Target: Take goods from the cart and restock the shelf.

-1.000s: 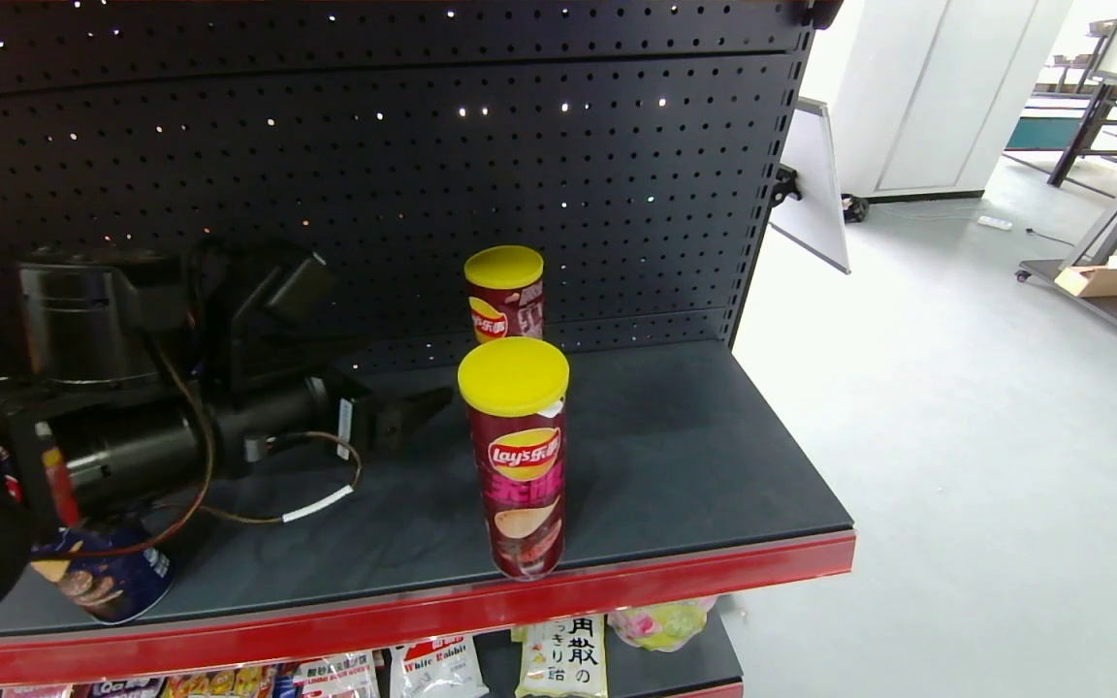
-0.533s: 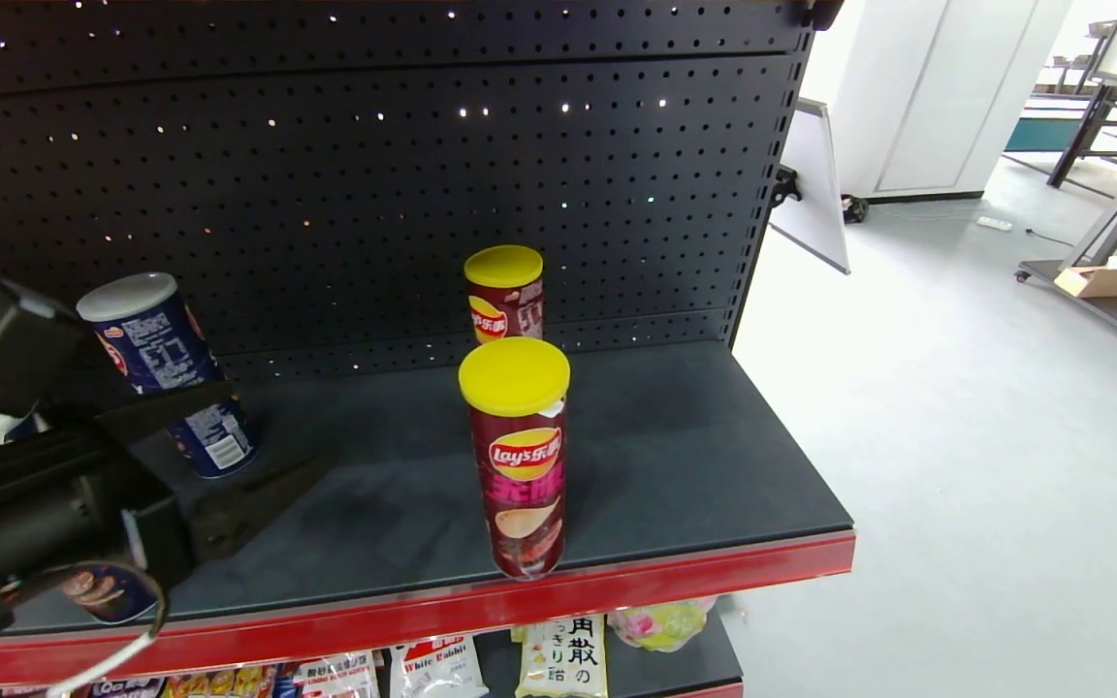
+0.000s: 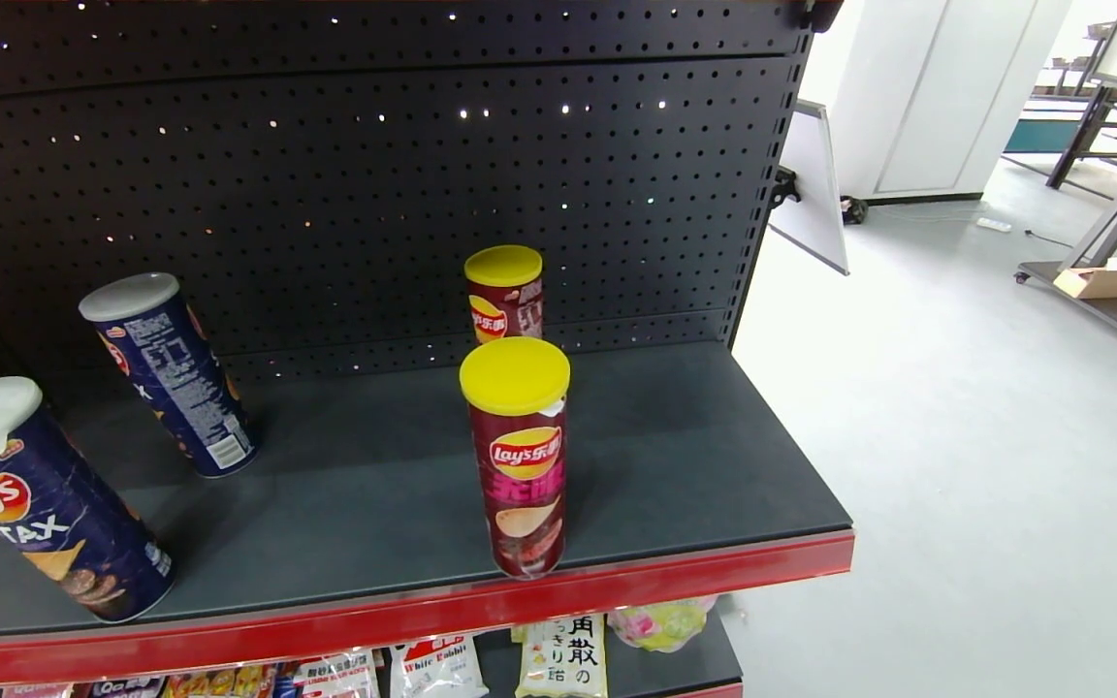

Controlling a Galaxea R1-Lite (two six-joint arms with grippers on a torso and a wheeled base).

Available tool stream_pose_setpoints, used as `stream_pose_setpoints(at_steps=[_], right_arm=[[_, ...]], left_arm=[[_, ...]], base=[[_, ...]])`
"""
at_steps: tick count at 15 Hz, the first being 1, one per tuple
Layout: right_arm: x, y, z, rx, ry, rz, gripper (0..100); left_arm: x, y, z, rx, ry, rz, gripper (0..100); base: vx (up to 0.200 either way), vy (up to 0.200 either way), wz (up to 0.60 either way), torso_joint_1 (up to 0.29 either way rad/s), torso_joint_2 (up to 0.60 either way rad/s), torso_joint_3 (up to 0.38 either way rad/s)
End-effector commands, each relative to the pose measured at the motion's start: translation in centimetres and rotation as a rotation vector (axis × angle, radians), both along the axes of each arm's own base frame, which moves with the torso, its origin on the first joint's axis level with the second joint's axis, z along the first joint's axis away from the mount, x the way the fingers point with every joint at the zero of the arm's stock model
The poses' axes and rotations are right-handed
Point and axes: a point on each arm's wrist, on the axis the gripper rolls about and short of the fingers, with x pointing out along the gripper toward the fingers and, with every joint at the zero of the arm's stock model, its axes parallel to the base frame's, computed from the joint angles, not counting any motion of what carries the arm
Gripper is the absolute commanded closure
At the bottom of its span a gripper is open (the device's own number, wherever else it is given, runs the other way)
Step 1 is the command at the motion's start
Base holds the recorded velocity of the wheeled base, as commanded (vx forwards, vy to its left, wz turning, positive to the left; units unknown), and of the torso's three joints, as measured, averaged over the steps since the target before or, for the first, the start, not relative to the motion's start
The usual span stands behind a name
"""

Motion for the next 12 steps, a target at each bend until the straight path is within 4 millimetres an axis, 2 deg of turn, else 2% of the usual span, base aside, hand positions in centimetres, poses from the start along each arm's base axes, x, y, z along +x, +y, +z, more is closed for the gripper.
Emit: stream_pose_setpoints(at_steps=[1, 4, 6, 9, 12], right_arm=[[0.0, 0.0, 0.0, 0.000, 0.001, 0.000, 0], [0.0, 0.0, 0.0, 0.000, 0.001, 0.000, 0], [0.0, 0.0, 0.0, 0.000, -0.001, 0.000, 0], [0.0, 0.0, 0.0, 0.000, 0.001, 0.000, 0], [0.0, 0.0, 0.0, 0.000, -0.001, 0.000, 0]], left_arm=[[-3.5, 1.3, -1.3, -0.039, -0.105, 0.047, 0], [-3.6, 1.8, -2.4, -0.005, -0.084, 0.244, 0], [-4.1, 1.9, -3.6, -0.012, -0.098, 0.250, 0], [-5.0, 2.1, -5.5, -0.046, -0.140, 0.172, 0], [-5.0, 2.1, -6.7, -0.039, -0.144, 0.190, 0]], base=[[0.000, 0.000, 0.00, 0.000, 0.00, 0.000], [0.000, 0.000, 0.00, 0.000, 0.00, 0.000], [0.000, 0.000, 0.00, 0.000, 0.00, 0.000], [0.000, 0.000, 0.00, 0.000, 0.00, 0.000], [0.000, 0.000, 0.00, 0.000, 0.00, 0.000]])
